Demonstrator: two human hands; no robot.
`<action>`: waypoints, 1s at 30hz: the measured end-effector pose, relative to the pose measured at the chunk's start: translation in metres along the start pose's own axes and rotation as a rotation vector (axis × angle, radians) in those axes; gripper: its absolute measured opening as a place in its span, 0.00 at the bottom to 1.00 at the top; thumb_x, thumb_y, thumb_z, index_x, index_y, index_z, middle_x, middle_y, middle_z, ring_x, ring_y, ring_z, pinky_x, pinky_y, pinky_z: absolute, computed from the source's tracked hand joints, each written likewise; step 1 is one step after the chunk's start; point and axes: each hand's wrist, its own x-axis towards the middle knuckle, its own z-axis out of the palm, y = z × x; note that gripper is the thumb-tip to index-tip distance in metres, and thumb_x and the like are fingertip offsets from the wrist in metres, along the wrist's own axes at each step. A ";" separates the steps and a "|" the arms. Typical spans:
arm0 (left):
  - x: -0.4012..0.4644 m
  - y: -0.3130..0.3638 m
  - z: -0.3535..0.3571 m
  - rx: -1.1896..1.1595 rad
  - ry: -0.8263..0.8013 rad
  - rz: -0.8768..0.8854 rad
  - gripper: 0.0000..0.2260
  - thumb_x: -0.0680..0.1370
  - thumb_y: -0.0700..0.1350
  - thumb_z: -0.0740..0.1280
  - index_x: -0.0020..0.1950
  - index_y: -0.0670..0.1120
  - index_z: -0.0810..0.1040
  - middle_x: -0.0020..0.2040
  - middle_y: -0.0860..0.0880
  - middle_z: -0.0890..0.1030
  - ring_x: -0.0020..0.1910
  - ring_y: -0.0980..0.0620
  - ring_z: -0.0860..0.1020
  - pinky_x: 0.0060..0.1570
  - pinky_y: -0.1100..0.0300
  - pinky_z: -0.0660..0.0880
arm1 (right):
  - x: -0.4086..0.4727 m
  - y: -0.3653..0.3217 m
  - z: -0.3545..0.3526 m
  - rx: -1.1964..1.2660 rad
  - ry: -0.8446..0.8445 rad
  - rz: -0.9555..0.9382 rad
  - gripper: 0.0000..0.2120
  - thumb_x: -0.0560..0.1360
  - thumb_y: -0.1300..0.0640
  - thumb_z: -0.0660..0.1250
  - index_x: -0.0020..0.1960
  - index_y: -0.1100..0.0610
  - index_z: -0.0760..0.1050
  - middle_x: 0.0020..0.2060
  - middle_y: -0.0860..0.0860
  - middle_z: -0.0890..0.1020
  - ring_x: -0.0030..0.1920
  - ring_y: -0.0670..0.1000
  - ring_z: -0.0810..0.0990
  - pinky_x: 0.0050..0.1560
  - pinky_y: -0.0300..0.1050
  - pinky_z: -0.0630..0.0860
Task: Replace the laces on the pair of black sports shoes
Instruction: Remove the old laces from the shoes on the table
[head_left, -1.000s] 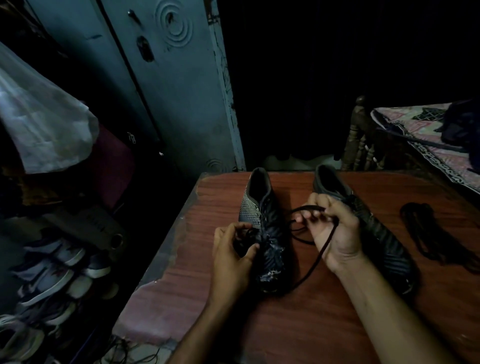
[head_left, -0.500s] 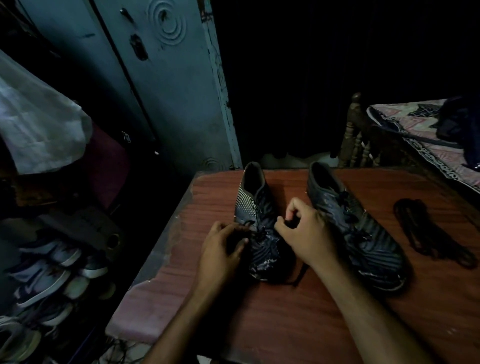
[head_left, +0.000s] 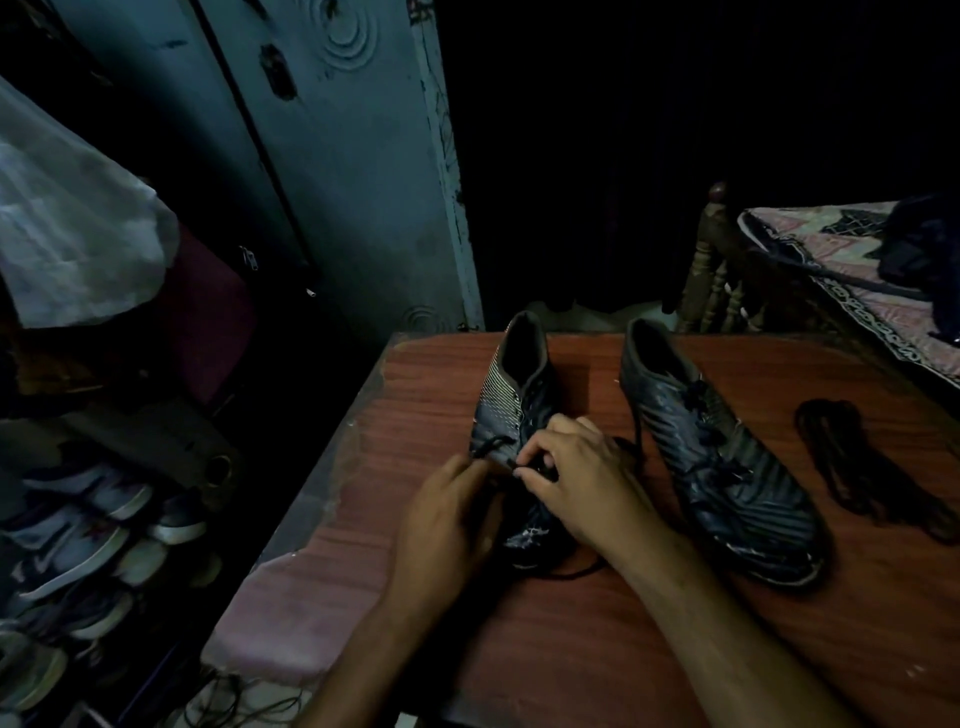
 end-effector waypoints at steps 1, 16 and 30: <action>-0.001 0.001 0.001 -0.011 0.006 -0.016 0.09 0.77 0.51 0.64 0.54 0.53 0.79 0.48 0.56 0.77 0.43 0.59 0.76 0.43 0.63 0.74 | 0.001 -0.002 0.001 0.006 -0.007 0.027 0.04 0.76 0.49 0.72 0.47 0.48 0.80 0.39 0.40 0.68 0.49 0.44 0.68 0.54 0.43 0.68; 0.003 -0.008 0.006 -0.132 -0.025 -0.135 0.15 0.79 0.41 0.72 0.64 0.52 0.78 0.51 0.56 0.78 0.49 0.60 0.77 0.48 0.72 0.69 | -0.004 -0.011 0.002 0.248 0.016 -0.017 0.07 0.71 0.43 0.59 0.41 0.45 0.71 0.41 0.41 0.73 0.47 0.45 0.71 0.49 0.35 0.66; 0.006 0.007 -0.005 0.145 -0.060 -0.212 0.20 0.77 0.65 0.51 0.58 0.58 0.76 0.52 0.57 0.73 0.44 0.53 0.78 0.36 0.58 0.65 | -0.005 -0.003 0.001 0.320 -0.057 -0.033 0.15 0.70 0.67 0.69 0.41 0.46 0.74 0.44 0.45 0.74 0.52 0.48 0.74 0.57 0.44 0.70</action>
